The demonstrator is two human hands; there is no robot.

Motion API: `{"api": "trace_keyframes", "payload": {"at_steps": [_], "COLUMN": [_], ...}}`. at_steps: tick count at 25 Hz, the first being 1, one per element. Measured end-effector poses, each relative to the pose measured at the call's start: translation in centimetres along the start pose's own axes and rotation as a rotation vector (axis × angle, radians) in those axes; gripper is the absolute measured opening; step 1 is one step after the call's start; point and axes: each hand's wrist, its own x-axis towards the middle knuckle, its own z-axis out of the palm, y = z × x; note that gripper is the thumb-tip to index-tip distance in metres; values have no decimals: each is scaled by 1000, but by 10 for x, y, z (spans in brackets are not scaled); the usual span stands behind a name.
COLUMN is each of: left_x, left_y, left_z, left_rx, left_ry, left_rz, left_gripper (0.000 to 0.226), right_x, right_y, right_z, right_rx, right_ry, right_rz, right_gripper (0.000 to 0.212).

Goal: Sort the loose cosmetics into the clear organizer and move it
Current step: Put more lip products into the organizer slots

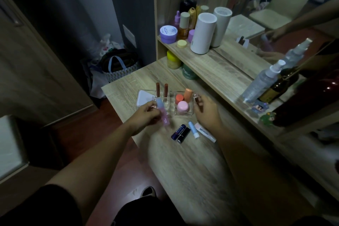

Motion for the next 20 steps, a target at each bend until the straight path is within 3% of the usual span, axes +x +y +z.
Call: {"api": "trace_keyframes", "payload": {"at_steps": [3,7,12,20], "left_x": [4,9,24,49], "left_y": [18,32,28,24], "left_z": [-11,-20,-24,-27], "left_rx": [80,284,534,677], "left_ry": [44,170,281,259], "left_rz": [37,237,352,367], "left_gripper": [32,12,14,19], "right_x": [2,14,35,57], "right_y": [-26,-43,-52,-42], "right_z": [5,13,29,47], "right_rx": [364,513,444,286], "right_ry": [-95,-11,120,68], "right_rz": [61,78,47,19], "right_gripper": [38,22,37,35]}}
